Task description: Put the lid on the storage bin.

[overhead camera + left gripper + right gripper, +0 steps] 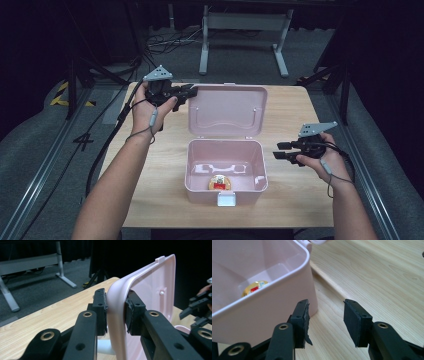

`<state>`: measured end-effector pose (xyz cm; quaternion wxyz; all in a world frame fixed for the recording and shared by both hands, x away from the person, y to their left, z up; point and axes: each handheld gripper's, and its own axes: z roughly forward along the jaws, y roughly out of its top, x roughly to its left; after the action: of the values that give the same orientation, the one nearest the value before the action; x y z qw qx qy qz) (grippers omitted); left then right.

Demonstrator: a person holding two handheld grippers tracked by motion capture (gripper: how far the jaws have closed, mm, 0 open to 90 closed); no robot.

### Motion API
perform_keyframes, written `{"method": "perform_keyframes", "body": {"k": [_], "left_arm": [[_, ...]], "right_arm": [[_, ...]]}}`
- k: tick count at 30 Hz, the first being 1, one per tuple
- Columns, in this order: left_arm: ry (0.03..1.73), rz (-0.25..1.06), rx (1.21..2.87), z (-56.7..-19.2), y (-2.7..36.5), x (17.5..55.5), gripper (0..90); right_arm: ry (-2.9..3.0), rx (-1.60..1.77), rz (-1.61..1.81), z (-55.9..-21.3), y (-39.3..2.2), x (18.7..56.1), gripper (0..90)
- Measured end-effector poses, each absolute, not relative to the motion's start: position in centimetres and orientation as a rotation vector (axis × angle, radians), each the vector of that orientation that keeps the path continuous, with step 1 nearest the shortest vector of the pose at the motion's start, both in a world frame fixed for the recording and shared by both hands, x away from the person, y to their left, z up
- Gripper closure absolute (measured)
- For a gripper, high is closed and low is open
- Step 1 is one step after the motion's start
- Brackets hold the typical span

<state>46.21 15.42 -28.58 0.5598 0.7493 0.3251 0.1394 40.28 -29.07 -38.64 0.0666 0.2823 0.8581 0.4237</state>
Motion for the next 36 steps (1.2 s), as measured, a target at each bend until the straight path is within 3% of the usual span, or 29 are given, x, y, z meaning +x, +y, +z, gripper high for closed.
{"method": "perform_keyframes", "body": {"k": [30, 36], "left_arm": [[0.648, 0.361, 1.773, -27.9, 15.8, 40.0, 65.0], [0.637, 0.383, 1.795, -28.2, 15.9, 38.9, 64.0]], "right_arm": [[2.538, 0.821, 1.5, -36.5, -26.8, 38.2, 61.4], [2.577, 0.736, 1.457, -36.1, -25.9, 37.7, 69.5]]}}
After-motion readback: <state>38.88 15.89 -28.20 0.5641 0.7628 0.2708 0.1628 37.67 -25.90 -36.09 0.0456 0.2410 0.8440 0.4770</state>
